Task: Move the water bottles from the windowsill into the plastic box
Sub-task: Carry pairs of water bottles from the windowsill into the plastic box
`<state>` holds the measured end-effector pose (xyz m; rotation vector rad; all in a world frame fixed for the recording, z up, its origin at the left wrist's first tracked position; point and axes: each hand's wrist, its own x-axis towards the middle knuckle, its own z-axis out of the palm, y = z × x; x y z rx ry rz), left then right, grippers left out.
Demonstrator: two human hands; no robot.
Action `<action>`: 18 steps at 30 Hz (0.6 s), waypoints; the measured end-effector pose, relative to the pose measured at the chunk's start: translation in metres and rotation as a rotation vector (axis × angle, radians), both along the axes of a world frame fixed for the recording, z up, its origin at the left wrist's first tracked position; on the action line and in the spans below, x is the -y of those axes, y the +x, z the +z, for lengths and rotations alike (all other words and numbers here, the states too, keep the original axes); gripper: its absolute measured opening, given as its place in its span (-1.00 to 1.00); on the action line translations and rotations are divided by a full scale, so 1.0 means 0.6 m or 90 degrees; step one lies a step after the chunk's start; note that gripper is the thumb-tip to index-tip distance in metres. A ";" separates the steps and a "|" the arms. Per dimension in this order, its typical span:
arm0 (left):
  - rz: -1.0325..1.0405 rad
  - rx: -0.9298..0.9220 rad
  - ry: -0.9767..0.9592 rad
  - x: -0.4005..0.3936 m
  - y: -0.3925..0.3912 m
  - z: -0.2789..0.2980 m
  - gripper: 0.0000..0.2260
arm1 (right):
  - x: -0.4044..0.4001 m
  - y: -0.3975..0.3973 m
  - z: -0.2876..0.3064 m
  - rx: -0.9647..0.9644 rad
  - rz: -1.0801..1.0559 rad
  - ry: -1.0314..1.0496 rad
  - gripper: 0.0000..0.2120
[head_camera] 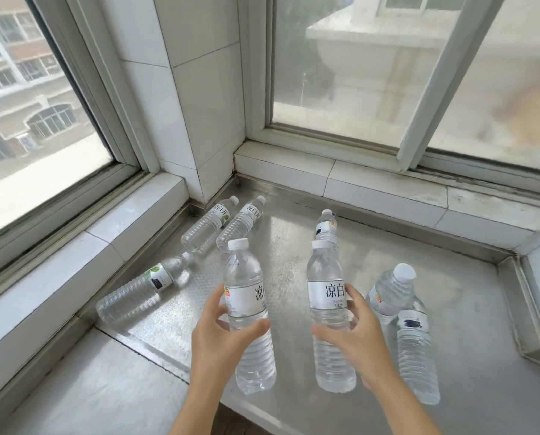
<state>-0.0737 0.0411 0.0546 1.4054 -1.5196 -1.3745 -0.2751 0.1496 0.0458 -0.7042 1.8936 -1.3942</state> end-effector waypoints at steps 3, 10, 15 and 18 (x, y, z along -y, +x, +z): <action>-0.042 -0.045 -0.026 -0.018 -0.005 0.031 -0.26 | -0.045 0.020 0.042 -0.031 -0.055 -0.037 -0.09; -0.211 -0.130 -0.051 -0.076 -0.008 0.078 -0.21 | -0.173 0.081 0.105 -0.110 -0.197 -0.089 -0.13; -0.340 -0.151 -0.060 -0.140 0.008 0.104 -0.21 | -0.265 0.152 0.114 -0.150 -0.309 -0.101 -0.20; -0.419 -0.154 -0.074 -0.184 0.014 0.115 -0.25 | -0.326 0.197 0.122 -0.144 -0.371 -0.093 -0.17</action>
